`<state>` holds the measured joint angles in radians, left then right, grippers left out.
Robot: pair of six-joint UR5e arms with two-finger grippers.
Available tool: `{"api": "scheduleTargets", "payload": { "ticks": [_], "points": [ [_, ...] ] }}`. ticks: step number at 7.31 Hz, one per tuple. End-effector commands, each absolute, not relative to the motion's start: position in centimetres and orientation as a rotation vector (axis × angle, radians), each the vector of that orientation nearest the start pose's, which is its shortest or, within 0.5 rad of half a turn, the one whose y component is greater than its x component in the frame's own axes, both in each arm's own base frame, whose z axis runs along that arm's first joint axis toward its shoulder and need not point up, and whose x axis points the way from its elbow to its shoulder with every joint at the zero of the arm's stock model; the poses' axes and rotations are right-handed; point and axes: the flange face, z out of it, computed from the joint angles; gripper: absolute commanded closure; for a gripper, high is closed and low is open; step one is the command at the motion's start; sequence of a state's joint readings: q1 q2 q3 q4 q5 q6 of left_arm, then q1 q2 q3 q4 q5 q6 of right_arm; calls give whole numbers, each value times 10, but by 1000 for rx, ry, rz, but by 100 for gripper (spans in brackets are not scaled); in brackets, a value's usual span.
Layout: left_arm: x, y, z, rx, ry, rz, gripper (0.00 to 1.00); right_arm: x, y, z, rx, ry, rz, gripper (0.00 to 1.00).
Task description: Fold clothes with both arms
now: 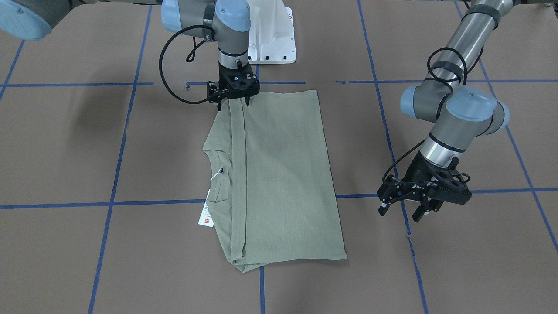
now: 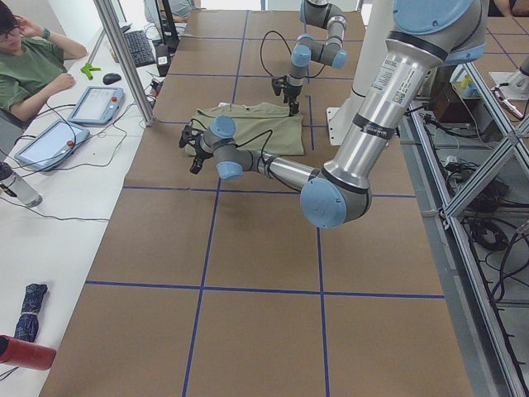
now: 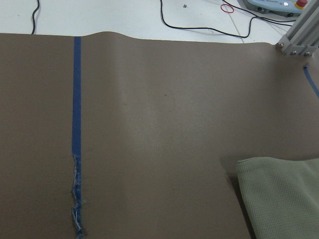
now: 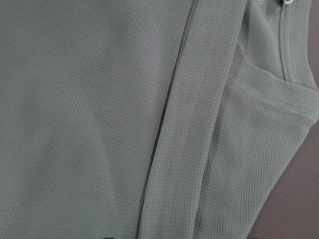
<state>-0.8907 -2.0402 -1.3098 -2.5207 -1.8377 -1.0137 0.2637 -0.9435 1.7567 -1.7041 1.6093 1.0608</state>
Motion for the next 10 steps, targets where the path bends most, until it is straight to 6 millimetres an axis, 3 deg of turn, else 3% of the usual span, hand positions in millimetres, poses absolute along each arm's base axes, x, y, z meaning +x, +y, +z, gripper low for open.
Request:
{"api": "scheduleTargets", "payload": {
  "ticks": [1, 3, 6, 8, 9, 10],
  "points": [
    [361, -613, 407, 576, 1028, -155, 0, -606, -288, 236, 219, -647, -272, 33],
    [364, -612, 407, 572, 1028, -151, 0, -606, -288, 232, 225, -652, -287, 71],
    [364, -612, 407, 572, 1028, -151, 0, -606, -287, 229, 230, -658, -288, 97],
    [364, -612, 407, 573, 1029, -152, 0, -602, -288, 230, 235, -659, -284, 100],
    [364, -612, 407, 573, 1029, -152, 0, -588, -291, 230, 239, -669, -272, 100],
    [365, -611, 407, 572, 1030, -151, 0, -570, -288, 248, 235, -660, -257, 100]
  ]
}}
